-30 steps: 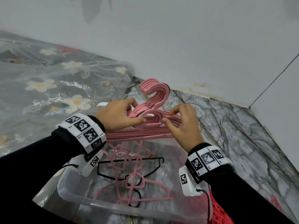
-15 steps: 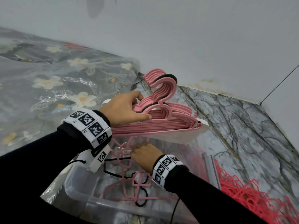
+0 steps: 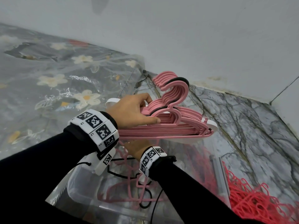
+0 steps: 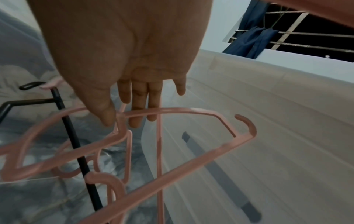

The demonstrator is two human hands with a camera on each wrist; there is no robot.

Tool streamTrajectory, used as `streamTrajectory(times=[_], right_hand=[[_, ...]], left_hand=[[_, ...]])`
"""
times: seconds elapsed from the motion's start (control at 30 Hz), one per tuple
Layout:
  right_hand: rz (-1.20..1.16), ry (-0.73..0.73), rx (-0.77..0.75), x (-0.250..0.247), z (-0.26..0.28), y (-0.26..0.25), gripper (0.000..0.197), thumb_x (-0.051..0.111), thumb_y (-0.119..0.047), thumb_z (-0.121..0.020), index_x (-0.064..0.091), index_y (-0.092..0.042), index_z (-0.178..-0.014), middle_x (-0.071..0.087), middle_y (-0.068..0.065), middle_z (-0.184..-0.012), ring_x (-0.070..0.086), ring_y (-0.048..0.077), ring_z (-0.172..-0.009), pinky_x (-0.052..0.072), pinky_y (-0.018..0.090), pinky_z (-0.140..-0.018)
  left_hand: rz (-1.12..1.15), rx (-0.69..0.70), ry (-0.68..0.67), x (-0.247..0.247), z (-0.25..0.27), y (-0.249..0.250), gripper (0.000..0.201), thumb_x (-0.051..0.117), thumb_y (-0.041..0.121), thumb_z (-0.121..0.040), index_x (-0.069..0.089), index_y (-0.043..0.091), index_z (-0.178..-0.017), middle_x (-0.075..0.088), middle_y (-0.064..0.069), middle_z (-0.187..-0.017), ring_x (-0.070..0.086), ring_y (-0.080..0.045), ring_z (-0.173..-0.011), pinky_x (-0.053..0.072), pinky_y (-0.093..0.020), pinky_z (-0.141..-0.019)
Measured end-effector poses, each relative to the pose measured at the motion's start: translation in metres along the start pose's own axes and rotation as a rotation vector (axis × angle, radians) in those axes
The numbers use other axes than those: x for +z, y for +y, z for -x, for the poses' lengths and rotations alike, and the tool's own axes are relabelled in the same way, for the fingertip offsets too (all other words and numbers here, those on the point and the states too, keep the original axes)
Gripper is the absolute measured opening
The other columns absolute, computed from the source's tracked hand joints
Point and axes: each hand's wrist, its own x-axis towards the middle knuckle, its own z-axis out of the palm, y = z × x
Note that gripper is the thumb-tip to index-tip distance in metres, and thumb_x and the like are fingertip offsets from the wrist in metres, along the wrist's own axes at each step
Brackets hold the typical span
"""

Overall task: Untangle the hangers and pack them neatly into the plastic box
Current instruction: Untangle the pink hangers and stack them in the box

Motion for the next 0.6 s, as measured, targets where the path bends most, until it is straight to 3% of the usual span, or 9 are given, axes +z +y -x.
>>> streamTrajectory(times=[0.1, 0.2, 0.3, 0.43, 0.6], right_hand=[[0.039, -0.072, 0.06, -0.01, 0.005, 0.006, 0.04, 0.027, -0.02, -0.103, 0.047, -0.005, -0.134, 0.046, 0.02, -0.141, 0.042, 0.033, -0.129, 0.031, 0.039, -0.105], [0.13, -0.191, 0.054, -0.023, 0.023, 0.014, 0.039, 0.03, -0.023, -0.102, 0.048, -0.006, -0.132, 0.045, 0.019, -0.14, 0.038, 0.034, -0.131, 0.027, 0.044, -0.107], [0.129, -0.143, -0.047, -0.035, 0.053, 0.025, 0.033, 0.038, -0.021, -0.098, 0.05, -0.009, -0.127, 0.055, 0.02, -0.125, 0.05, 0.035, -0.117, 0.036, 0.045, -0.097], [0.079, -0.113, 0.023, -0.052, 0.088, 0.043, 0.019, 0.051, -0.018, -0.092, 0.062, -0.014, -0.108, 0.064, 0.015, -0.109, 0.061, 0.032, -0.099, 0.045, 0.036, -0.083], [0.004, 0.046, 0.099, -0.082, 0.124, 0.058, 0.016, 0.063, -0.021, -0.088, 0.07, -0.02, -0.102, 0.07, 0.005, -0.1, 0.062, 0.024, -0.096, 0.047, 0.032, -0.082]], left_hand=[[0.014, -0.003, 0.015, -0.001, 0.001, 0.001, 0.047, 0.073, 0.06, -0.066, 0.05, 0.028, -0.092, 0.063, -0.008, -0.085, 0.059, -0.027, -0.079, 0.047, -0.043, -0.072], [0.06, 0.008, 0.042, -0.003, 0.001, 0.003, 0.045, 0.074, 0.057, -0.066, 0.049, 0.028, -0.09, 0.064, -0.012, -0.089, 0.059, -0.026, -0.076, 0.047, -0.04, -0.071], [0.085, 0.022, 0.083, -0.007, 0.001, 0.005, 0.046, 0.076, 0.055, -0.067, 0.05, 0.024, -0.09, 0.063, -0.014, -0.083, 0.048, -0.017, -0.057, 0.038, -0.031, -0.057], [0.108, 0.032, 0.137, -0.012, 0.001, 0.008, 0.044, 0.076, 0.055, -0.067, 0.048, 0.026, -0.086, 0.049, -0.003, -0.062, 0.034, -0.009, -0.045, 0.028, -0.029, -0.05], [0.074, 0.038, 0.215, -0.021, 0.004, 0.008, 0.045, 0.077, 0.053, -0.069, 0.049, 0.023, -0.089, 0.047, 0.004, -0.061, 0.035, -0.006, -0.045, 0.028, -0.026, -0.048]])
